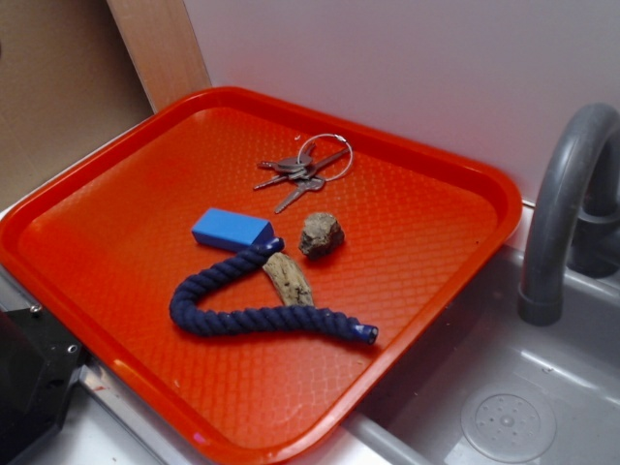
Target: Grab the silver keys.
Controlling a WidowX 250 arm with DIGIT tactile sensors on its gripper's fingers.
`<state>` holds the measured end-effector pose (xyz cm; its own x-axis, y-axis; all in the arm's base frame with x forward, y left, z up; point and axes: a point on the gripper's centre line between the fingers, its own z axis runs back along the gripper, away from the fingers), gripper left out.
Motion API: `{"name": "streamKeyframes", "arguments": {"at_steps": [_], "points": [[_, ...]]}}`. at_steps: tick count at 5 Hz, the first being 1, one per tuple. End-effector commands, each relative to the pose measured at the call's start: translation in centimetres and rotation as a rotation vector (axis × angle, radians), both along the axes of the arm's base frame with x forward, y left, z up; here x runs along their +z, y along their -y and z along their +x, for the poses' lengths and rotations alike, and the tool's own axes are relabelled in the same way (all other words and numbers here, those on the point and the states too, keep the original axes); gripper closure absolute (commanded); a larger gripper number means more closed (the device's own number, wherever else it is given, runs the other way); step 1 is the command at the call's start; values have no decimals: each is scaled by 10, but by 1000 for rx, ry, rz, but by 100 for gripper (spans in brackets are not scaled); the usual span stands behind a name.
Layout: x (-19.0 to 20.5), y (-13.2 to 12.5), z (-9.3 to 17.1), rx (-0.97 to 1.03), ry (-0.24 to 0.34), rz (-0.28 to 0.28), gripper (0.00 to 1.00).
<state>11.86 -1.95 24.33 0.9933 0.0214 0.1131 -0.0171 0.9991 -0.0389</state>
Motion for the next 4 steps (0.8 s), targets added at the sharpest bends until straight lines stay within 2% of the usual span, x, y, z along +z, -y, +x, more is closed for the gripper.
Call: {"name": "streamKeyframes", "arguments": {"at_steps": [1,2,3,4], "points": [[0,0,0,0,0,0,0],[-50,-35,50,115,28,76,0],[-78,-59,100,143,46,64,0],[-103,-74,153,34,46,-34,0]]}}
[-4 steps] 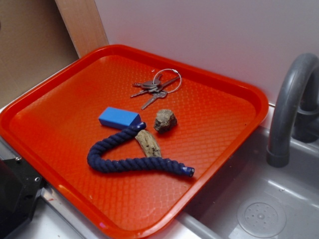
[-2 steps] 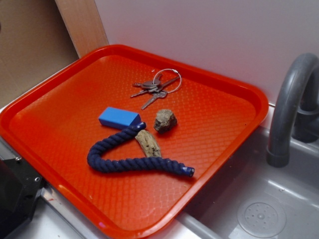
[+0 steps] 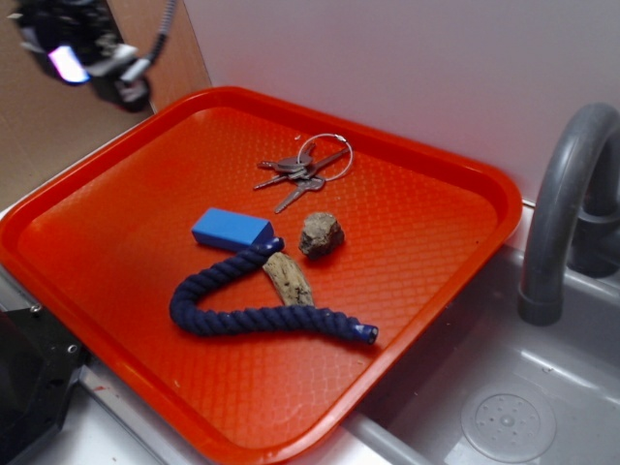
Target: Grab the silver keys.
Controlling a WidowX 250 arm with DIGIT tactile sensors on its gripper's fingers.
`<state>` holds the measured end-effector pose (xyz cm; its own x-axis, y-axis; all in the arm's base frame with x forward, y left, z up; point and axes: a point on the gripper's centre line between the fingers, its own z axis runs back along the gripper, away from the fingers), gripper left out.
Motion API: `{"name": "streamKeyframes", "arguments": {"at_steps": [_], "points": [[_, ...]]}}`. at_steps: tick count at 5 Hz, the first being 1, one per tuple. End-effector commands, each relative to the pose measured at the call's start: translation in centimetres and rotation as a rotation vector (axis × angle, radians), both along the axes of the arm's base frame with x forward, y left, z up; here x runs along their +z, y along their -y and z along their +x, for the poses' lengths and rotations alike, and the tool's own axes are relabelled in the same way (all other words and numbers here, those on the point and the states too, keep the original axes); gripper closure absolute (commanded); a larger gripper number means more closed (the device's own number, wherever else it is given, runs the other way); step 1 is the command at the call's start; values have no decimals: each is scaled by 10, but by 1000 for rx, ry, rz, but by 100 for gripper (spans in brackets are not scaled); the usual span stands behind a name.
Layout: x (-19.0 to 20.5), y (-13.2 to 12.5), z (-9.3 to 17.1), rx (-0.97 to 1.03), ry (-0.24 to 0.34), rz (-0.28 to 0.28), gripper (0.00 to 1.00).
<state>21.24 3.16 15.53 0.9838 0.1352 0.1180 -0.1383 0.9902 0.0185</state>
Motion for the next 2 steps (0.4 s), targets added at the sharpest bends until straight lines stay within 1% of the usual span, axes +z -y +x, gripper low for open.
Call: {"name": "streamKeyframes", "arguments": {"at_steps": [1,2], "points": [[-35,-19,111,-201,55,-157,0],[-53,-13,147,-269,53,-205,0]]}}
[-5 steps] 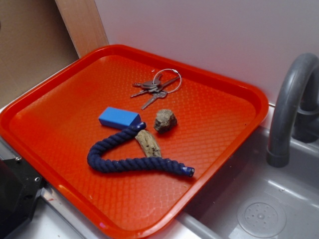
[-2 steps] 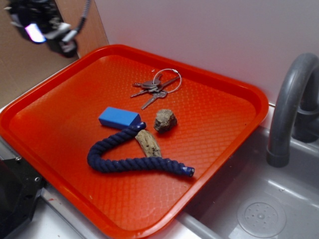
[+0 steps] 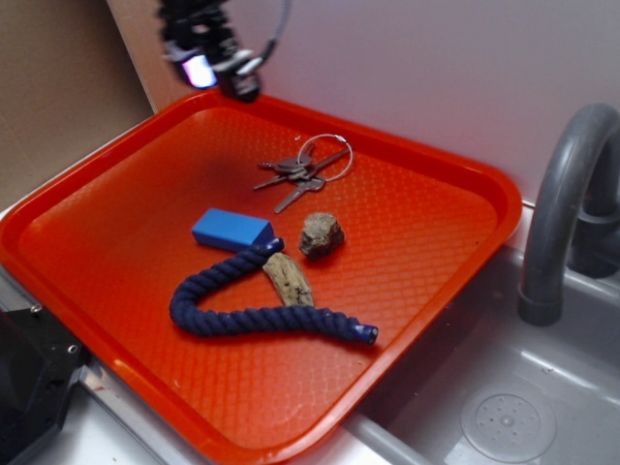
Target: Grab the silver keys.
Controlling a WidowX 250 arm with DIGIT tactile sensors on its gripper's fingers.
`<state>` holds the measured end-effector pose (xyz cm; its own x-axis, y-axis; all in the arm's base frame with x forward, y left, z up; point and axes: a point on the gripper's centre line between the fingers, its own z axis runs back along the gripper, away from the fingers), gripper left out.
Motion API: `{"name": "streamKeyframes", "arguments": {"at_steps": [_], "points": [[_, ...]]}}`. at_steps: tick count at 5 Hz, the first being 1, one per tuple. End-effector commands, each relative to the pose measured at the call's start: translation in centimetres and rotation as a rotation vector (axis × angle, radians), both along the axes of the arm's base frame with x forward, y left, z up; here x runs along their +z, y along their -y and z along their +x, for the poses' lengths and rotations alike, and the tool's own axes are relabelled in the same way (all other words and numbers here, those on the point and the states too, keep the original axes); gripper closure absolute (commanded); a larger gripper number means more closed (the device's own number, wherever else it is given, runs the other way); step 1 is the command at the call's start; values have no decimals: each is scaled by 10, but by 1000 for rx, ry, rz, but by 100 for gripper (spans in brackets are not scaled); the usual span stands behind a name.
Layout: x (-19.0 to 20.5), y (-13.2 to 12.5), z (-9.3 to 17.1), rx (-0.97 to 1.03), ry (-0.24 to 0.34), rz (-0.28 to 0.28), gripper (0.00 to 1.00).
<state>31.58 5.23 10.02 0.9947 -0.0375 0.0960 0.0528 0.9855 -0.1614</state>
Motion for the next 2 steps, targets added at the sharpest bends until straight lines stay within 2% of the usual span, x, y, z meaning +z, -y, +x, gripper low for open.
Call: {"name": "streamKeyframes", "arguments": {"at_steps": [1,2], "points": [[-23,27,42,-157,15,-1,0],[-29,32,23,-178,8,-14,0]]}}
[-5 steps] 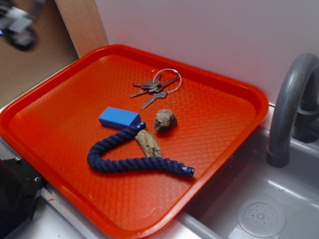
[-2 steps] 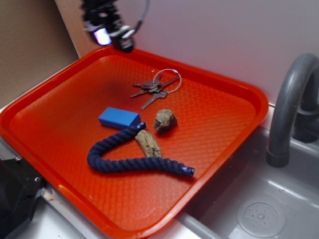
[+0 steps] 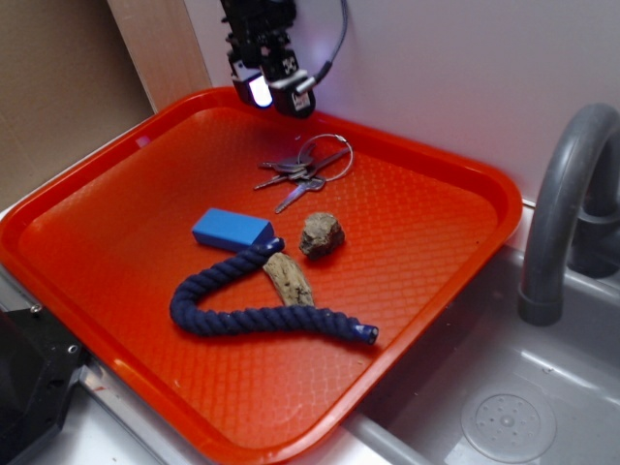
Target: Grab the silver keys.
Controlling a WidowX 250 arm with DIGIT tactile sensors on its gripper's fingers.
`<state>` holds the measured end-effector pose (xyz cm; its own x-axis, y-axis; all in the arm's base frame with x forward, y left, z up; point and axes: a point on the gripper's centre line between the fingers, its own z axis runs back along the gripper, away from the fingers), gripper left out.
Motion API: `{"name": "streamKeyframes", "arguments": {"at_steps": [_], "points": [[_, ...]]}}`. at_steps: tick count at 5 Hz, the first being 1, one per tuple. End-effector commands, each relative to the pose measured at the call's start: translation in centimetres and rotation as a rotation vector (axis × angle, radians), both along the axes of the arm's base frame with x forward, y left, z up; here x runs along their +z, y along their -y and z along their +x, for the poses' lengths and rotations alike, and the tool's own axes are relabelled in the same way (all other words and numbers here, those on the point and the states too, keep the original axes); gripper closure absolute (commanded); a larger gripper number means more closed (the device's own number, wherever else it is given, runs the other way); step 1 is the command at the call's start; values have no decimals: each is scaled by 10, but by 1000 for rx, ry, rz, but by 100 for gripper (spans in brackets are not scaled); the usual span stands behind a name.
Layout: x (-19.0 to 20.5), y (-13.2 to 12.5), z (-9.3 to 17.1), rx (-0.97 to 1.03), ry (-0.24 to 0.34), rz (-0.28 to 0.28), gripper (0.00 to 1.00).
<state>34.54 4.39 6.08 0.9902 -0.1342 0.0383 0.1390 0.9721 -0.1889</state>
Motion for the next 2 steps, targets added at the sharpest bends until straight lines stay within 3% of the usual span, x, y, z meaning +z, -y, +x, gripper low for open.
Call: {"name": "streamKeyframes", "arguments": {"at_steps": [1,2], "points": [[15,28,-14,-70,106,-4,0],[12,34,-21,28,244,49,0]]}}
